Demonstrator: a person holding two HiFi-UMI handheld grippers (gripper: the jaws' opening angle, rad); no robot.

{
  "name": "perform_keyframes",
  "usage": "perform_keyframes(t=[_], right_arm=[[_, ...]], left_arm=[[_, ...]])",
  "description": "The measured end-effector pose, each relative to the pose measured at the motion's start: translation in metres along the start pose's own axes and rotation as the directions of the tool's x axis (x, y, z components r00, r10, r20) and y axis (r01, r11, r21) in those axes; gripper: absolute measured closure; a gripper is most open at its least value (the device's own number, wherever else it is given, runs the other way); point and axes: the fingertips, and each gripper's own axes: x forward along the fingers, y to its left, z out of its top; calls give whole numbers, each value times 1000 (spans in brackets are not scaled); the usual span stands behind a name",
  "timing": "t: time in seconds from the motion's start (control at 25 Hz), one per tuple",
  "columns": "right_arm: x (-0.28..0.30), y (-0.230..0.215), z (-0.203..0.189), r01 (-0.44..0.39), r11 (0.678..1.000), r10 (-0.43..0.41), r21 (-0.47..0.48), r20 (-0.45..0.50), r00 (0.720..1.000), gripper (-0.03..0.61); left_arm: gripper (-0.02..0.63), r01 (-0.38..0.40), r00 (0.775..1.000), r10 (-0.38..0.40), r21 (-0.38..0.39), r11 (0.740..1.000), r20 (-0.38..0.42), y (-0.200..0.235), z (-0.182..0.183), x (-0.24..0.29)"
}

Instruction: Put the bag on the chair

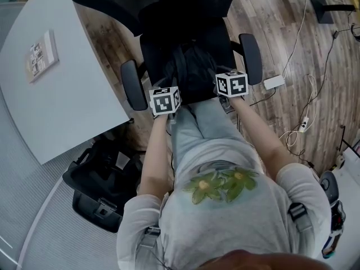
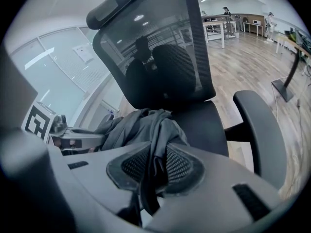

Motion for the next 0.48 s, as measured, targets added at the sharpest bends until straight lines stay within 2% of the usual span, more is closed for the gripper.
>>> perform_keyframes(t=[0.24,0.48], right_arm=[[15,-10,-9,9,1000,-10,-21,-35,999,494],[27,-23,-18,28,1000,-29,-2,-71,997,494]], left_arm=[[548,10,1000,-10,3,1000,1,1,-6,15],[548,32,999,-30,72,997,-20,-6,-9,30]])
